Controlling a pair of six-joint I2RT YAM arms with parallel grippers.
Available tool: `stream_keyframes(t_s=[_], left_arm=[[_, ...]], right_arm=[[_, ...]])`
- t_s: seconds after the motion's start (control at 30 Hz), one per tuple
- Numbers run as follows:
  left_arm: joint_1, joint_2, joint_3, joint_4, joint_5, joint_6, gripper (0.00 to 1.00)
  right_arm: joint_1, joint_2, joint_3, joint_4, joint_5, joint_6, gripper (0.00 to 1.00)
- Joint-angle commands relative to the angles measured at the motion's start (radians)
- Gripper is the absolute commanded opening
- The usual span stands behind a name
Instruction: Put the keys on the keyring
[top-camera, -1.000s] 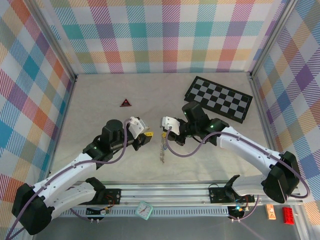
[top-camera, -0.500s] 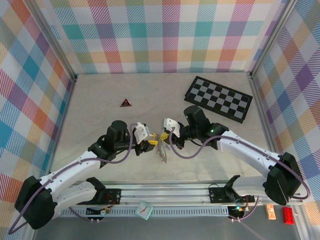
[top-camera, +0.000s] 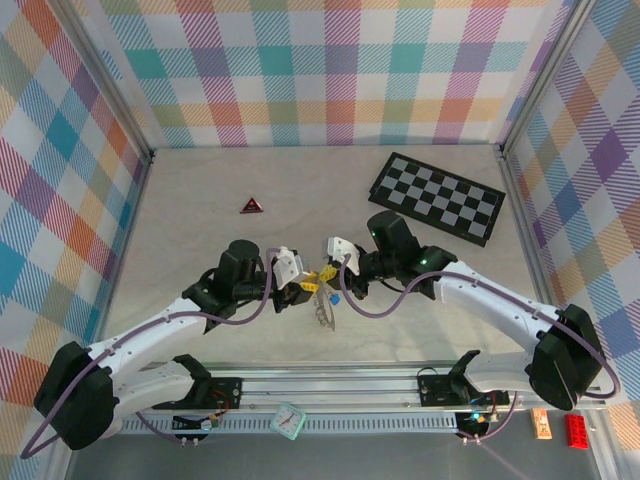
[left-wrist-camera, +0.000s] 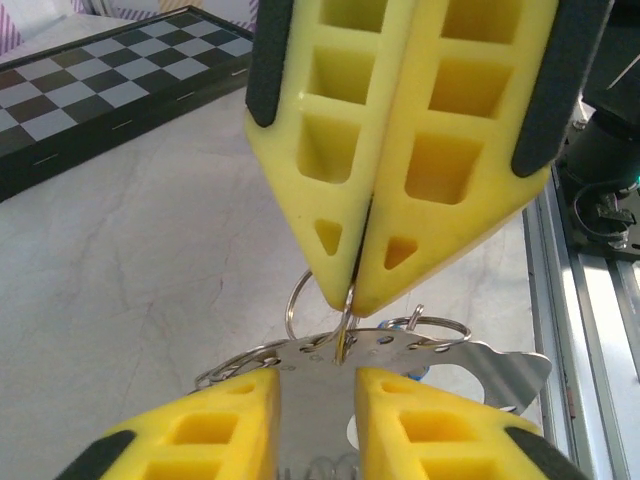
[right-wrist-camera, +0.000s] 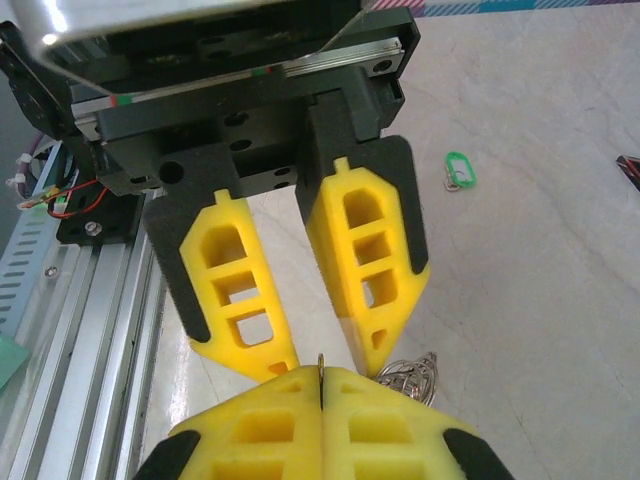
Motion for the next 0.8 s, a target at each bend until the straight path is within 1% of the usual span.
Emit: stream_keyframes(t_s=[0.0, 0.33, 0.37, 0.43, 0.5, 0.57, 0.67, 0.73, 0.77], left_arm=[[-0.01, 0.006, 0.031, 0.032, 0.049, 0.021, 0.23], [-0.01, -0.015, 0.013, 0.063, 0.082, 0.022, 0.21], [-0.01, -0.017, 0.012, 0.065, 0.083, 0.022, 0.2], [-0.009, -0.016, 0.014, 0.064, 0.087, 0.025, 0.13], [-0.01, -0.016, 0.014, 0.064, 0.088, 0.026, 0.08], [-0.01, -0.016, 0.014, 0.065, 0.087, 0.029, 0.0], [-0.01, -0.017, 0.014, 0.06, 0.076, 0.036, 0.0], [-0.01, -0.023, 0.011, 0.055, 0.059, 0.04, 0.0], [-0.01, -0.028, 0.013, 0.048, 0.056, 0.045, 0.0]], right_arm=[[0.008, 0.013, 0.031, 0.036, -0.05, 0.0, 0.0], [0.025, 0.04, 0.053, 0.028, -0.038, -0.013, 0.0], [0.026, 0.042, 0.054, 0.029, -0.038, -0.013, 0.0], [0.031, 0.046, 0.056, 0.027, -0.039, -0.011, 0.0], [0.033, 0.049, 0.057, 0.024, -0.038, -0.011, 0.0], [0.033, 0.049, 0.059, 0.02, -0.037, -0.011, 0.0], [0.033, 0.036, 0.057, 0.014, 0.002, 0.001, 0.0], [0.023, 0.002, 0.045, 0.015, 0.049, 0.015, 0.22], [0.013, -0.023, 0.033, 0.022, 0.07, 0.019, 0.27]])
